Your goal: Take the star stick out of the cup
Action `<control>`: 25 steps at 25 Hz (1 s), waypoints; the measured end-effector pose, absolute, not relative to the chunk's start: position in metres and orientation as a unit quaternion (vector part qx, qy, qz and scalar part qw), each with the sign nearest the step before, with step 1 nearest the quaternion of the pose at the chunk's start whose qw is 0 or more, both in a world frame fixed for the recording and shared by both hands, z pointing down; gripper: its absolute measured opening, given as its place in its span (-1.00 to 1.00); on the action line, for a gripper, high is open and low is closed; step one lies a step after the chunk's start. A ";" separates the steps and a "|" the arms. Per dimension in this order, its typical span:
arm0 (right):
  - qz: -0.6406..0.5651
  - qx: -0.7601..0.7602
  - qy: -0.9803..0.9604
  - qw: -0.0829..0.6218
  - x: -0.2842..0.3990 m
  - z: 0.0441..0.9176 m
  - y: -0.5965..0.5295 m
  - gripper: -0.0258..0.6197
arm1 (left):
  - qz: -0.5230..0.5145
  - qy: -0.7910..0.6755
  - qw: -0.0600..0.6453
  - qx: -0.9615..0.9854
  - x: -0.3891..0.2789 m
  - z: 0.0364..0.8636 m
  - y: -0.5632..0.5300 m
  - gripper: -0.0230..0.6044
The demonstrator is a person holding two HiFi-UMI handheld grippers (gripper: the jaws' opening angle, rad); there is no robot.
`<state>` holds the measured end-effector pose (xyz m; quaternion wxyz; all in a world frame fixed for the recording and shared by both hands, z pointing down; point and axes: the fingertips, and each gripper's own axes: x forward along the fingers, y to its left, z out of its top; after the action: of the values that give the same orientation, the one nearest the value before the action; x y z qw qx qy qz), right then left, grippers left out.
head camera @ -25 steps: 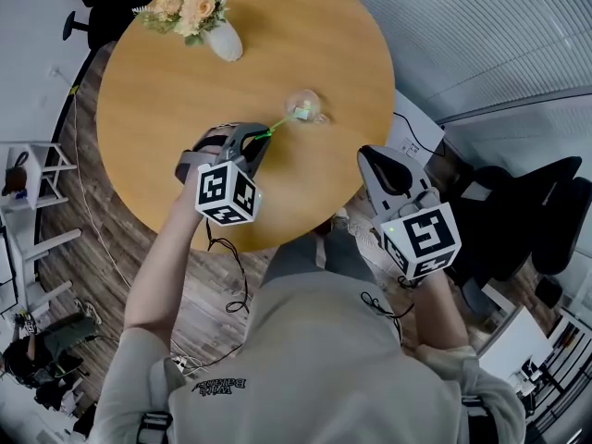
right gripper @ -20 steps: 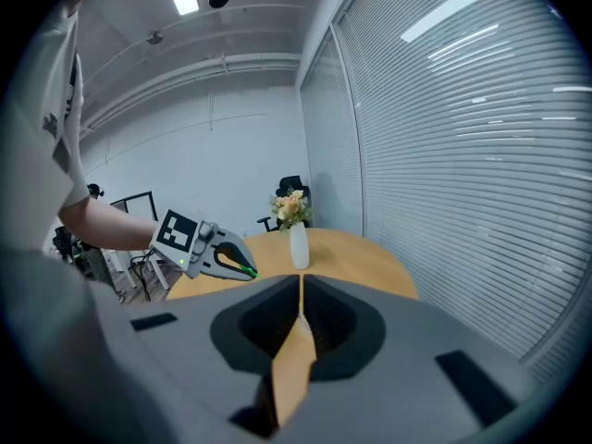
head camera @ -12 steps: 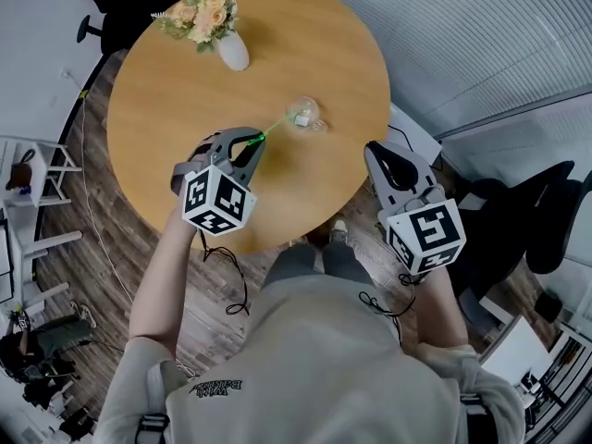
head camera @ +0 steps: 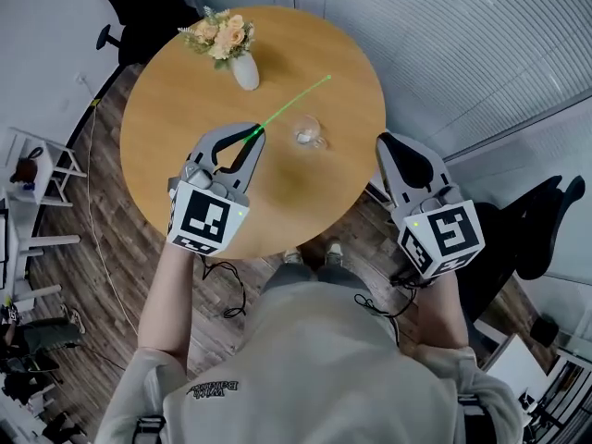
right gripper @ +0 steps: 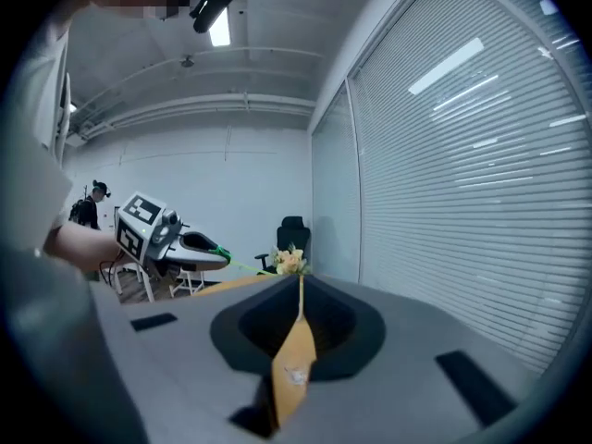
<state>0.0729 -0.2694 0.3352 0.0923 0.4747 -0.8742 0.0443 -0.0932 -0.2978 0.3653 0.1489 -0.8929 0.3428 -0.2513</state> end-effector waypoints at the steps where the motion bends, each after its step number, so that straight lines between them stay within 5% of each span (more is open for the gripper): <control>1: 0.037 0.471 -0.878 0.079 0.072 0.321 -0.267 -0.81 | -0.233 0.353 0.152 -0.893 -0.092 0.350 -0.296 -0.82; 14: -0.074 0.457 -0.886 0.016 0.065 0.211 -0.230 -0.81 | -0.043 0.439 0.160 -0.883 -0.110 0.227 -0.240 -0.82; 25: -0.055 0.440 -0.896 0.032 0.053 0.230 -0.208 -0.81 | -0.020 0.447 0.152 -0.881 -0.113 0.232 -0.204 -0.82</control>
<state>0.0530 -0.2082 0.2305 0.0322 0.4403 -0.8956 -0.0553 -0.1132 -0.2039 0.2322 0.1521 -0.8812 0.4473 -0.0199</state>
